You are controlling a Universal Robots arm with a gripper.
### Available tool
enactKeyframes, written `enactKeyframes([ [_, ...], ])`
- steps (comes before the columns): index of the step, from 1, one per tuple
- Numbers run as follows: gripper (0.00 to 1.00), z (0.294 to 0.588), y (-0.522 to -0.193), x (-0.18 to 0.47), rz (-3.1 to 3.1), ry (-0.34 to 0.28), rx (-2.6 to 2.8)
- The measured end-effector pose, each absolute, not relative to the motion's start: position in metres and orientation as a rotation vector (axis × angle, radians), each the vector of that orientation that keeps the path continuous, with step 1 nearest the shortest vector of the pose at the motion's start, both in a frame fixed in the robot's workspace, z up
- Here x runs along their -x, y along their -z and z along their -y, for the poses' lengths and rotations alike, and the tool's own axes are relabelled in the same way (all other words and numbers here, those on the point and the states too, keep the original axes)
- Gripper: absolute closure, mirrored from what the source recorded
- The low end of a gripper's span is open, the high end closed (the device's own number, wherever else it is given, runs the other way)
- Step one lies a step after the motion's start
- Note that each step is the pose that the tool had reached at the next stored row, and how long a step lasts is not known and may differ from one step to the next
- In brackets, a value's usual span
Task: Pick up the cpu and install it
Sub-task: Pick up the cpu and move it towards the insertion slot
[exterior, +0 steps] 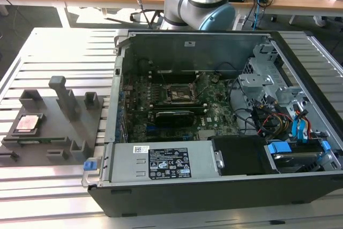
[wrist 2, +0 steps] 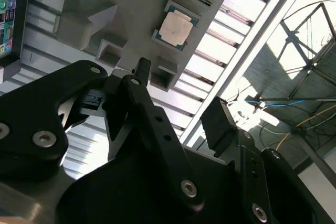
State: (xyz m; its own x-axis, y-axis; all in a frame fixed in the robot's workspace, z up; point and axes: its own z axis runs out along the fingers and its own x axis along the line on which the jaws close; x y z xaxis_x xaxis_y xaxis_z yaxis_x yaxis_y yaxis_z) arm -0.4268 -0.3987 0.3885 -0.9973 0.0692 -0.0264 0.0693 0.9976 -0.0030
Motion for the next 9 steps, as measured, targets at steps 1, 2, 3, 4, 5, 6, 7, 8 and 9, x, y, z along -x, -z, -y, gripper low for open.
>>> enactKeyframes([
  [1,0.34,0.3987,-0.3879,0.4268,-3.113,0.006,-0.108],
  [2,0.34,0.3987,-0.3875,0.4268,-3.113,0.006,-0.108],
  [3,0.34,0.3987,-0.3873,0.4268,-3.113,0.006,-0.108],
  [4,0.34,0.3987,-0.3870,0.4268,-3.113,0.006,-0.108],
  [5,0.34,0.3987,-0.3867,0.4268,-3.113,0.006,-0.108],
  [6,0.34,0.3987,-0.3865,0.4268,-3.113,0.006,-0.108],
  [7,0.34,0.3987,-0.3859,0.4268,-3.113,0.006,-0.108],
  [8,0.34,0.3987,-0.3855,0.4268,-3.113,0.006,-0.108],
  [9,0.34,0.3987,-0.3853,0.4268,-3.113,0.006,-0.108],
])
